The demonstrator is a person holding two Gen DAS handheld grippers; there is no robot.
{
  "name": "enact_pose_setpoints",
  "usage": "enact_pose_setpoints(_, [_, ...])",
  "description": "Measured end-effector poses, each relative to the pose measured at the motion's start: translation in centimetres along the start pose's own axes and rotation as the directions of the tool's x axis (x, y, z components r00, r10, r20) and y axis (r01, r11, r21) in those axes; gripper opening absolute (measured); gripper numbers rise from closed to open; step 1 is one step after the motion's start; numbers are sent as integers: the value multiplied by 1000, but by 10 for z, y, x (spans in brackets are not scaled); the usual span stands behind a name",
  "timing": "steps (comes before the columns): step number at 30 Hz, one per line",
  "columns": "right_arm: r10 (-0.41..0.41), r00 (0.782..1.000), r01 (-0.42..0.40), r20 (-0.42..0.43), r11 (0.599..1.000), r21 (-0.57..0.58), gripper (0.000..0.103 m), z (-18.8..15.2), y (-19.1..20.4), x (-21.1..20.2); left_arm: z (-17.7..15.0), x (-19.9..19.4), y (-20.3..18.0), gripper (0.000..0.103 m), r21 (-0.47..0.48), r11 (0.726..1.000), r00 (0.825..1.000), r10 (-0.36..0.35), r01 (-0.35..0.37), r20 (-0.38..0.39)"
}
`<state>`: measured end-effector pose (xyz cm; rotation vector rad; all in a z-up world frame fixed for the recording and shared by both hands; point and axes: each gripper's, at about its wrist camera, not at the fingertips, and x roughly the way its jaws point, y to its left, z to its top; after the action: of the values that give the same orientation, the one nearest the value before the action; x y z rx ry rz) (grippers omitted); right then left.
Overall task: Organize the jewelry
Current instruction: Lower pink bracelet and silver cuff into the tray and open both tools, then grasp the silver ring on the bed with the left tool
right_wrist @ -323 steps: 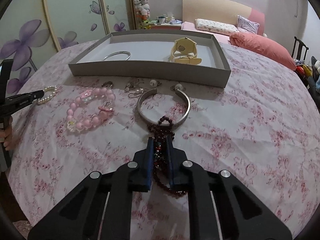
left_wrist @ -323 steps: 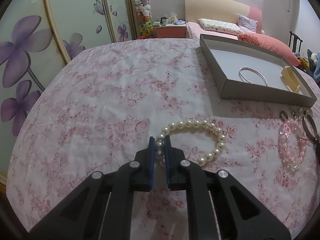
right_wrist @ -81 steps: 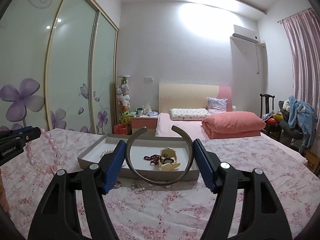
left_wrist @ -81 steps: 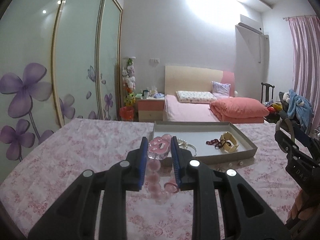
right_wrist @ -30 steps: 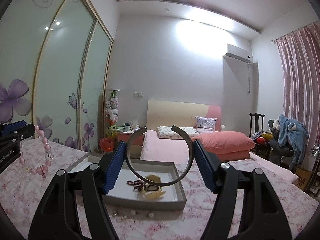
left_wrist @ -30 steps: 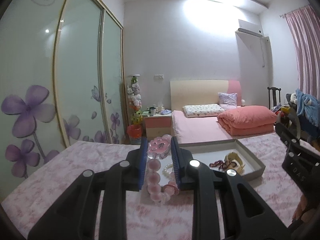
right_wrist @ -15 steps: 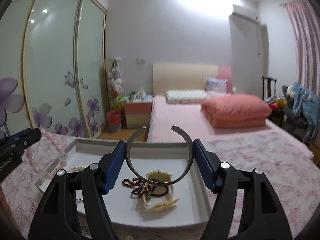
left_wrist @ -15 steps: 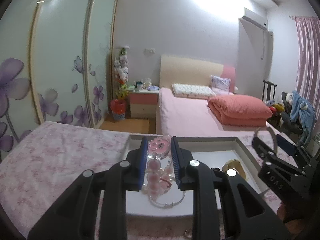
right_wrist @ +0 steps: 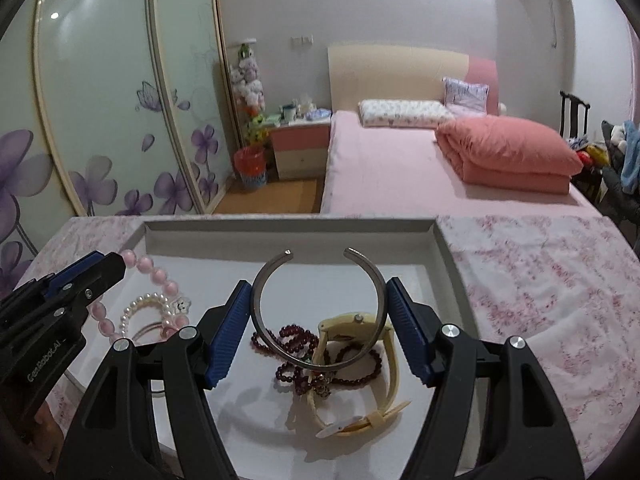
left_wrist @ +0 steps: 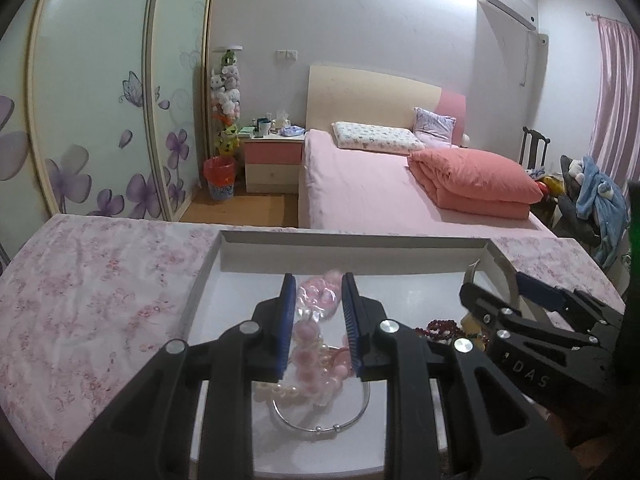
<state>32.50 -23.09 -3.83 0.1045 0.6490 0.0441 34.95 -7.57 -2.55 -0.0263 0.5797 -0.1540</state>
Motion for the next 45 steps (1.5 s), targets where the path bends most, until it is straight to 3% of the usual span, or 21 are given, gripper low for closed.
enact_pose_setpoints(3, [-7, 1000, 7, 20, 1000, -5, 72, 1, -1, -7, 2, -7, 4, 47, -7, 1000, 1000, 7, -7, 22])
enact_pose_setpoints(11, [-12, 995, 10, 96, 1000, 19, 73, 7, -13, -45, 3, -45, 19, 47, -17, 1000, 998, 17, -16, 53])
enact_pose_setpoints(17, [5, 990, -6, 143, 1000, 7, 73, -5, -16, -87, -16, -78, 23, 50, 8, 1000, 999, -18, 18, 31])
enact_pose_setpoints(21, [9, 987, -11, 163, 1000, 9, 73, -20, -21, -112, -39, -91, 20, 51, 40, 997, 997, -69, 71, -32])
enact_pose_setpoints(27, [19, 987, -26, 159, 999, 40, 73, -43, -31, -129, -72, -87, -2, 51, 109, 980, 976, -145, 164, -165])
enact_pose_setpoints(32, [31, 989, -40, 146, 997, 58, 73, -55, -36, -129, -90, -71, -28, 51, 190, 965, 958, -126, 179, -259])
enact_pose_setpoints(41, [41, 990, -52, 139, 996, 76, 73, -63, -43, -129, -98, -43, -39, 49, 186, 971, 938, -82, 151, -338])
enact_pose_setpoints(45, [41, 990, -52, 136, 995, 81, 73, -63, -46, -128, -94, -40, -40, 36, 189, 972, 940, -71, 141, -333])
